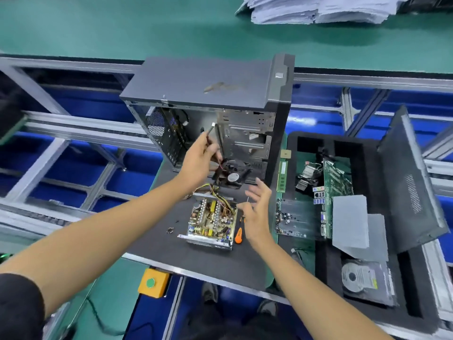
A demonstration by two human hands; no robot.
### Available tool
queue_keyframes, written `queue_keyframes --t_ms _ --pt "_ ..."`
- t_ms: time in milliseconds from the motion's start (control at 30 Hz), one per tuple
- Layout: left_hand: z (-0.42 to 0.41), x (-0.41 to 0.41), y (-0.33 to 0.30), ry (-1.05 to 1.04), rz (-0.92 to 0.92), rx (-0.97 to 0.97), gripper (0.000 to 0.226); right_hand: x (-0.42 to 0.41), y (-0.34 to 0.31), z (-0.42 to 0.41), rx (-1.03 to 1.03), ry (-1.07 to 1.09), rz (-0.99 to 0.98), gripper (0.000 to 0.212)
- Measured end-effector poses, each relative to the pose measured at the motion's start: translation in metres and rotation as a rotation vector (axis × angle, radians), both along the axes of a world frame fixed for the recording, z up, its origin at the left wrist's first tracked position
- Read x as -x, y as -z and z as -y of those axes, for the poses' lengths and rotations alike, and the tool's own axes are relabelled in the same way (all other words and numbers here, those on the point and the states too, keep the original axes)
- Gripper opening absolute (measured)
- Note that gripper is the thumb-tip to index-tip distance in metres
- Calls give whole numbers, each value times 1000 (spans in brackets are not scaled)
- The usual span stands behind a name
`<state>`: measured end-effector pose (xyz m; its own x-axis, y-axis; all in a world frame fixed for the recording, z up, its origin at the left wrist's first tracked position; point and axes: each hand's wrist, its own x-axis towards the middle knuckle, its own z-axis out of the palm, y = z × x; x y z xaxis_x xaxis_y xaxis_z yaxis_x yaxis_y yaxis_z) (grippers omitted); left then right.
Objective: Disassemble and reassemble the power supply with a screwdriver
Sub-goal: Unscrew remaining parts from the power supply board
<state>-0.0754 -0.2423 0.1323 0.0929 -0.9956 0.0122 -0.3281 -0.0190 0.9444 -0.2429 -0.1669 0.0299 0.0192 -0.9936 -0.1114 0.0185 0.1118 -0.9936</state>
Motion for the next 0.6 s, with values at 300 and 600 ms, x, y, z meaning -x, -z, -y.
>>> queue_keyframes --t_ms 300,600 --pt "-38 -32 35 -234 -329 -368 11 -35 -1 -2 110 -227 -30 79" --pt "-41 -63 56 -237 -288 -378 20 -73 -7 -15 55 -173 -7 34"
